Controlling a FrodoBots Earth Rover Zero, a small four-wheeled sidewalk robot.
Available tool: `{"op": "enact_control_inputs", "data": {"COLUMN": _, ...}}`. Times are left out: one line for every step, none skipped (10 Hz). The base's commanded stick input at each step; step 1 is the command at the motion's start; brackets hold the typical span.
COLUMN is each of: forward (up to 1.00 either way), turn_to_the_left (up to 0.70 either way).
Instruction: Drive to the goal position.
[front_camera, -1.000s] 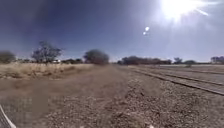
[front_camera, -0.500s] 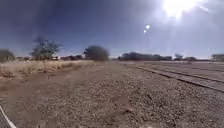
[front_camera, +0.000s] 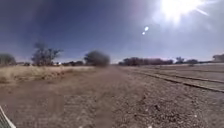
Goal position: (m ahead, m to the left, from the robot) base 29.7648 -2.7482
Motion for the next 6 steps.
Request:
{"op": "enact_control_inputs", "data": {"forward": 0.7, "turn_to_the_left": 0.0}}
{"op": "enact_control_inputs", "data": {"forward": 0.7, "turn_to_the_left": 0.0}}
{"op": "enact_control_inputs", "data": {"forward": 0.7, "turn_to_the_left": 0.0}}
{"op": "enact_control_inputs", "data": {"forward": 0.7, "turn_to_the_left": 0.0}}
{"op": "enact_control_inputs", "data": {"forward": 0.7, "turn_to_the_left": 0.0}}
{"op": "enact_control_inputs", "data": {"forward": 0.7, "turn_to_the_left": 0.0}}
